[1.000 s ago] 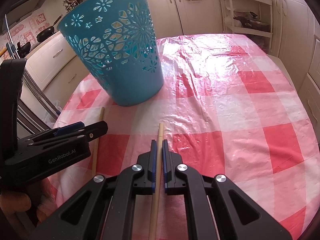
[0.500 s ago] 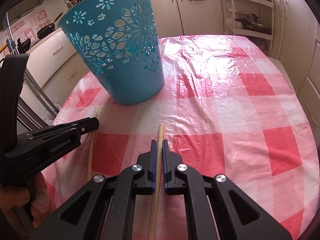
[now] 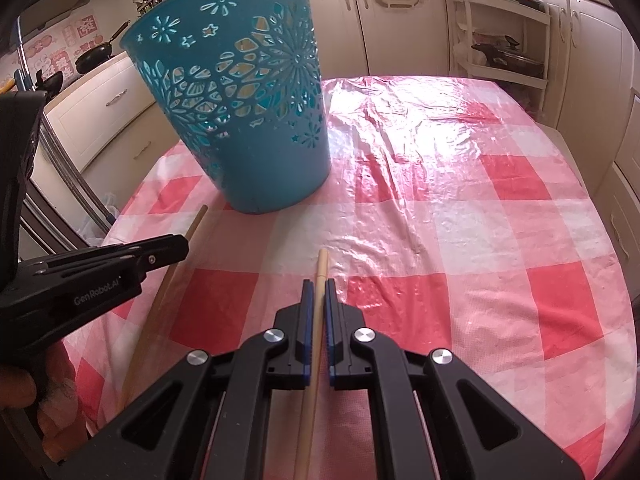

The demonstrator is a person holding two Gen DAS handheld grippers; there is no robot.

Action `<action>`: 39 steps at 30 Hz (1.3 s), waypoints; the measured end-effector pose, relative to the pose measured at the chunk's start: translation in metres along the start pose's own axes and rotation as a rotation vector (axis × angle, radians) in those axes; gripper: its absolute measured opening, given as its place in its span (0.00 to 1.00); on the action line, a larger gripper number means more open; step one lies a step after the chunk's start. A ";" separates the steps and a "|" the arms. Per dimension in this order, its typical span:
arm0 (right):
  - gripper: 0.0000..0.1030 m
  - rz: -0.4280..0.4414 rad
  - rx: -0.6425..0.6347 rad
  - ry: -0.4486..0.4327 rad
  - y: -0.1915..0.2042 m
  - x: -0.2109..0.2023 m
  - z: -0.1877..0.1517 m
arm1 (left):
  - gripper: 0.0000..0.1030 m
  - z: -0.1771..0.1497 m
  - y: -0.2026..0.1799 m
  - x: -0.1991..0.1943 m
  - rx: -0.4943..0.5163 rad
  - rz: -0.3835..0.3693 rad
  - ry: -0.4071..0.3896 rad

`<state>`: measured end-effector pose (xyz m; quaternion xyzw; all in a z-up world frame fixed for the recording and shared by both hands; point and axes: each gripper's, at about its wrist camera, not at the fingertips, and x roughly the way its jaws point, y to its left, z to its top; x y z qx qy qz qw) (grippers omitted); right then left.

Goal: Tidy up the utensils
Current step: 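Close the left tool on the last loose wooden stick, then lift the stick with the left tool and drop it into the basket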

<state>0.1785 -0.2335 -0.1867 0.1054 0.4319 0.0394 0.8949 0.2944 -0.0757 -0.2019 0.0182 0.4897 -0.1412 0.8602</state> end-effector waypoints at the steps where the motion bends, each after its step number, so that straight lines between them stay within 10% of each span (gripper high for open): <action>1: 0.06 0.000 0.000 0.000 0.000 0.000 0.000 | 0.05 0.001 -0.001 -0.001 0.008 -0.002 -0.004; 20: 0.07 -0.008 -0.011 -0.001 0.003 0.002 0.002 | 0.05 0.002 -0.019 -0.079 0.043 -0.158 -0.077; 39: 0.18 -0.022 -0.054 -0.014 0.013 0.001 -0.002 | 0.05 0.144 -0.034 -0.175 -0.047 -0.195 -0.525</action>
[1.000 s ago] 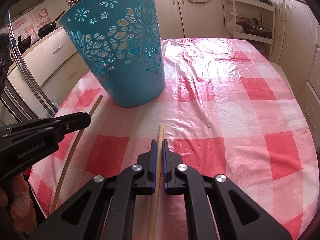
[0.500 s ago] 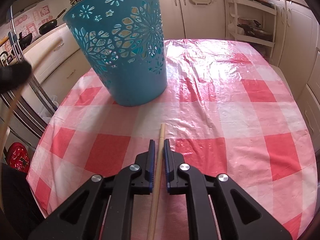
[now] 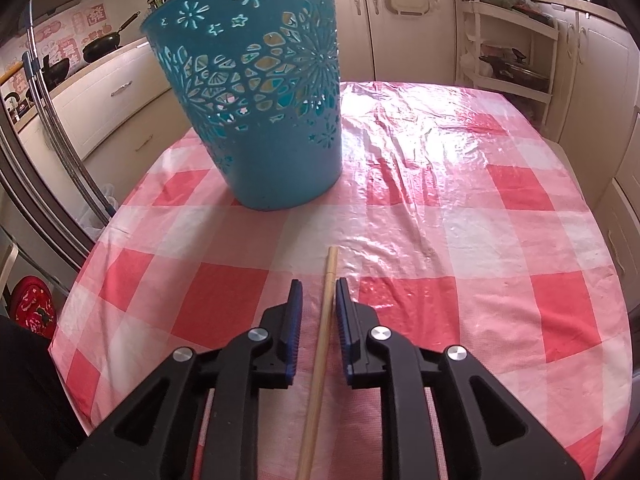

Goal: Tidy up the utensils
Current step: 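Lift the stick with the left tool and drop it into the basket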

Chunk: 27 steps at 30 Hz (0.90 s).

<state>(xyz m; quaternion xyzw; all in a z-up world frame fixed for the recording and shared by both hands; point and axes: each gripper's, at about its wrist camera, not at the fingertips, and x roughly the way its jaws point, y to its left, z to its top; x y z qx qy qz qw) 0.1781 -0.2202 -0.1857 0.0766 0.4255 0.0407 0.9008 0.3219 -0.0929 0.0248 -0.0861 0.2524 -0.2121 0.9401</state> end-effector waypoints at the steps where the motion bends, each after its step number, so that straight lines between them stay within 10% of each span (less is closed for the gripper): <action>1: 0.19 -0.001 -0.003 -0.001 0.001 0.000 0.000 | 0.05 0.005 0.000 0.005 -0.003 0.013 -0.022; 10: 0.19 0.020 0.018 -0.002 -0.003 0.000 0.000 | 0.05 0.021 0.012 0.064 -0.036 0.123 -0.135; 27: 0.25 0.012 0.002 -0.005 0.003 0.000 -0.001 | 0.16 -0.049 0.031 0.063 0.034 0.214 0.004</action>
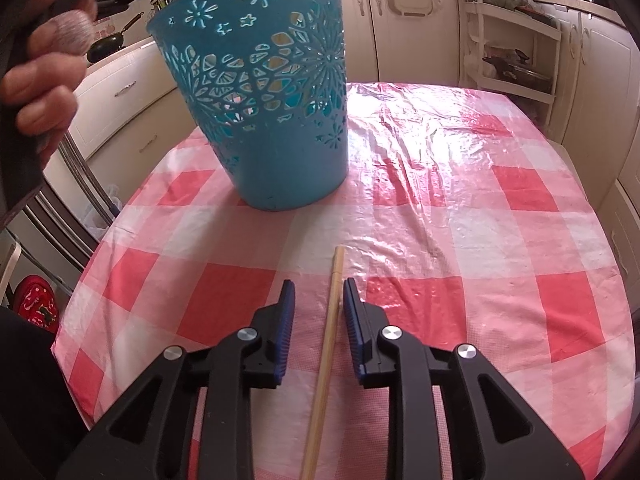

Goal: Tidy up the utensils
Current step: 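Lift the stick with the left tool and drop it into the basket, then move the open left tool back from the basket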

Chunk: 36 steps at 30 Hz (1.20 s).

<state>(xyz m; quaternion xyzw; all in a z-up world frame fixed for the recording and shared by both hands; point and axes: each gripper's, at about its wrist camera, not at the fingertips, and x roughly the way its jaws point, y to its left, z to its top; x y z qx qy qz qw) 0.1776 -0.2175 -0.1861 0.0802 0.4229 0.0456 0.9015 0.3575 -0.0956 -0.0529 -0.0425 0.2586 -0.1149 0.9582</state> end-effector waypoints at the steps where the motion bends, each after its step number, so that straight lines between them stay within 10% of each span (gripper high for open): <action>1: 0.25 0.000 0.000 -0.001 0.000 0.000 0.000 | 0.29 -0.003 0.002 -0.008 0.008 0.010 0.005; 4: 0.25 0.005 0.005 -0.001 0.000 0.000 0.000 | 0.60 -0.010 0.008 -0.032 0.016 0.045 -0.001; 9: 0.25 0.039 0.039 -0.003 -0.007 -0.002 -0.001 | 0.81 -0.023 0.020 -0.070 0.037 0.127 -0.090; 24: 0.31 -0.019 0.004 0.027 0.006 0.000 0.003 | 0.90 -0.030 0.071 -0.071 -0.056 0.145 0.010; 36: 0.06 -0.081 -0.059 0.042 0.005 -0.003 -0.001 | 0.91 -0.034 0.074 -0.066 -0.064 0.150 0.018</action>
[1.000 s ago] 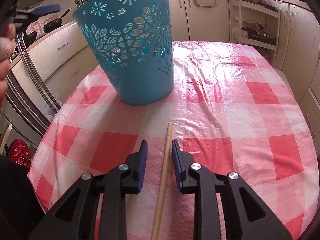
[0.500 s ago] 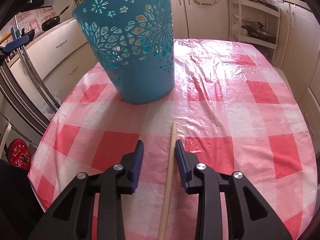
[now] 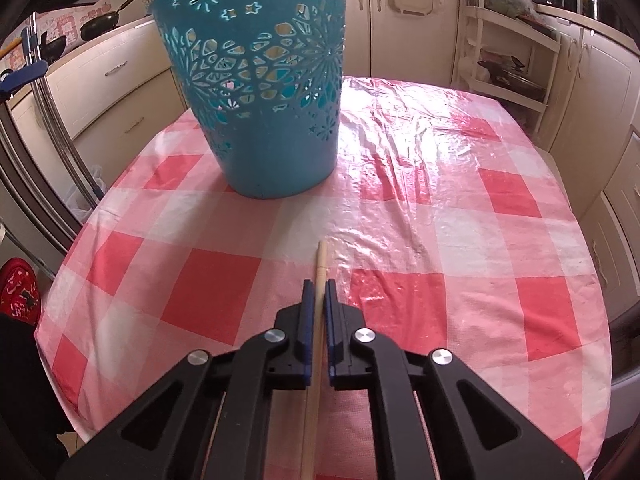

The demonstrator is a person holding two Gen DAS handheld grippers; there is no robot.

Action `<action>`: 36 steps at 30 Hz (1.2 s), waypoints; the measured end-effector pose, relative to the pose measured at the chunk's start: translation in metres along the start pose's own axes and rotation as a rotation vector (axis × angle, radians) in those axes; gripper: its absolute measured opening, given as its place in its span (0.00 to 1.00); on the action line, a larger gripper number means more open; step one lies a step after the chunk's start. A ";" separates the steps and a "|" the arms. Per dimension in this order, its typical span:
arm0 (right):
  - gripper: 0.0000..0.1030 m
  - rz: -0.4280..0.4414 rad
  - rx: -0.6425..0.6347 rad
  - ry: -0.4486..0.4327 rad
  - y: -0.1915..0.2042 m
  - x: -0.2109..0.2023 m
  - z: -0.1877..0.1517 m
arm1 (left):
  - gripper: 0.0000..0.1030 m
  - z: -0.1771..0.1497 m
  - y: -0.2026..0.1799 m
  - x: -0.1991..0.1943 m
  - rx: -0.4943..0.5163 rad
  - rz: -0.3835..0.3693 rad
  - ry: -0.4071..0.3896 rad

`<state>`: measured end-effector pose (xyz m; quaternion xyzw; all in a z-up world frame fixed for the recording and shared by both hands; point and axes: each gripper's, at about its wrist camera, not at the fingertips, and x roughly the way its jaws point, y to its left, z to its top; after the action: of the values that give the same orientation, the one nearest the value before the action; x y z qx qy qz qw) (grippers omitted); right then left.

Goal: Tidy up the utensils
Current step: 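Move the open left tool back from the basket, then lift the stick with the right tool and release it into the basket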

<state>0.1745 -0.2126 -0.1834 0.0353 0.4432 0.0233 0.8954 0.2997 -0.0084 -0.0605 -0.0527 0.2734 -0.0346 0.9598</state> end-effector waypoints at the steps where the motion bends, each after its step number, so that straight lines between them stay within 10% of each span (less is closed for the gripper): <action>1: 0.06 -0.003 -0.009 0.003 0.001 0.000 0.000 | 0.91 0.000 0.000 0.002 0.000 0.001 0.007; 21: 0.06 0.018 -0.058 0.044 0.001 0.002 0.005 | 0.91 -0.003 0.006 0.013 -0.015 0.003 0.045; 36: 0.06 0.332 0.180 -0.198 -0.026 -0.107 0.078 | 0.91 -0.007 0.006 0.022 -0.017 0.012 0.068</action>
<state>0.1717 -0.2498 -0.0536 0.1896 0.3417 0.1272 0.9117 0.3143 -0.0054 -0.0786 -0.0581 0.3067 -0.0284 0.9496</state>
